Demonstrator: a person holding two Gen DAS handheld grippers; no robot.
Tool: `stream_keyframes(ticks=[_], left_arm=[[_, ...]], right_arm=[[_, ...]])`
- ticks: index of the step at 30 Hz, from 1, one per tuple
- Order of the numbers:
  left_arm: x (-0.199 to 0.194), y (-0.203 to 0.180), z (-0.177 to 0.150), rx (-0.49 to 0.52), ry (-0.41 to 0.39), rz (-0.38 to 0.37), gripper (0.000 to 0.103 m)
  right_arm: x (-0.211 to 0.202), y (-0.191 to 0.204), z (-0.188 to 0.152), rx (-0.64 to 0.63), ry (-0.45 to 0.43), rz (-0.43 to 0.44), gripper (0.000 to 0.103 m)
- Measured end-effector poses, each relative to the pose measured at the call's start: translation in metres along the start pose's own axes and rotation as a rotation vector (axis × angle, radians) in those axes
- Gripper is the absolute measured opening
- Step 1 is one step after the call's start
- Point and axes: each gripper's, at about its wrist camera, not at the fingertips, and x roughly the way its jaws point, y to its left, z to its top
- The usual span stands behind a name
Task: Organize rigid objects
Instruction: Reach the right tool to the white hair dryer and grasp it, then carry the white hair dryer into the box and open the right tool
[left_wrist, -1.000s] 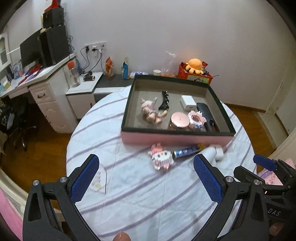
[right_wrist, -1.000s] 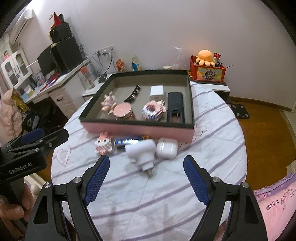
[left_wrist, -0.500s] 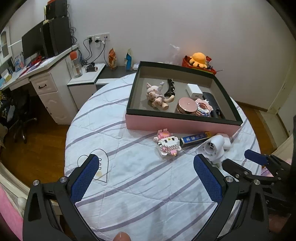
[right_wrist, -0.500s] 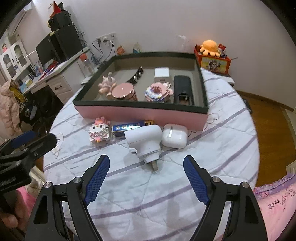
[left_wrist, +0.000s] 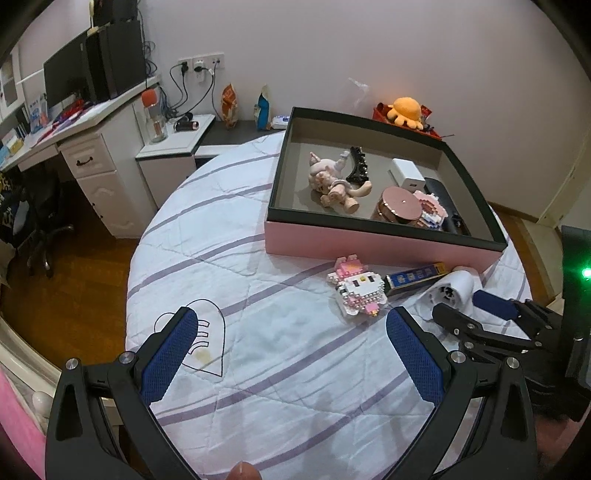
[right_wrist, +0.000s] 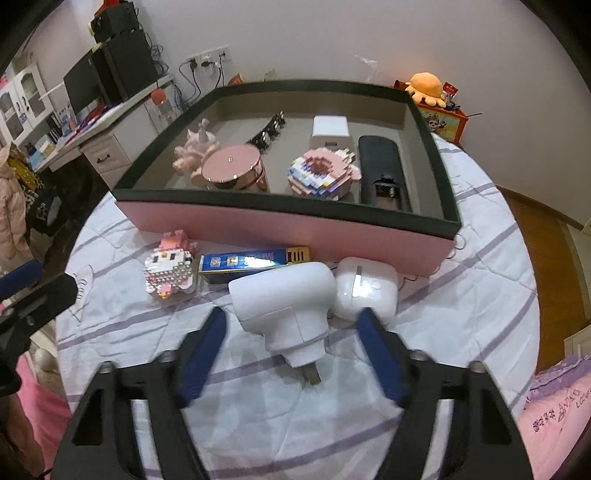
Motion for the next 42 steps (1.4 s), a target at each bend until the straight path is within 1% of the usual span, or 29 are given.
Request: stream_keyframes(ticks=[2,4,5,10,15,19,23,25,28,33,38,40,42], left_arm=[[0.003,0.002,0.0,-0.003,0.005,-0.002,0.103],[0.005,0.003,0.001,-0.004,0.008,-0.006,0.103],[0.006,0.003,0.0,-0.004,0.01,-0.008,0.103],[0.006,0.002,-0.001,0.004,0.01,-0.011,0.103],[0.006,0.002,0.0,0.002,0.007,-0.011,0.103],[0.005,0.002,0.004,0.0,-0.001,-0.01,0.103],[0.005,0.0,0.02,0.0,-0.025,-0.01,0.103],[0.005,-0.003,0.031,0.007,-0.044,-0.001,0.103],[0.009,-0.008,0.056,0.019,-0.082,0.013,0.103],[0.025,-0.009,0.099,0.016,-0.125,0.038,0.103],[0.06,-0.004,0.135,0.007,-0.123,0.058,0.103],[0.072,-0.003,0.141,0.003,-0.109,0.055,0.103],[0.086,0.0,0.141,-0.002,-0.089,0.053,0.103]], right_arm=[[0.006,0.002,0.0,-0.006,0.004,-0.001,0.062],[0.007,0.007,-0.001,-0.03,-0.006,-0.006,0.054],[0.007,0.01,-0.002,-0.042,-0.012,-0.017,0.043],[0.008,0.009,-0.002,-0.04,-0.01,0.001,0.043],[0.0,0.009,-0.002,-0.027,-0.014,0.038,0.043],[-0.019,0.007,0.001,-0.012,-0.045,0.075,0.043],[-0.041,0.004,0.013,-0.006,-0.089,0.096,0.043],[-0.048,0.002,0.022,-0.005,-0.108,0.102,0.043],[-0.051,-0.002,0.042,-0.008,-0.131,0.102,0.043],[-0.038,-0.009,0.084,-0.012,-0.149,0.1,0.043],[-0.006,-0.015,0.134,-0.02,-0.14,0.089,0.043],[0.014,-0.015,0.148,-0.022,-0.11,0.095,0.043],[0.031,-0.014,0.154,-0.028,-0.08,0.095,0.043]])
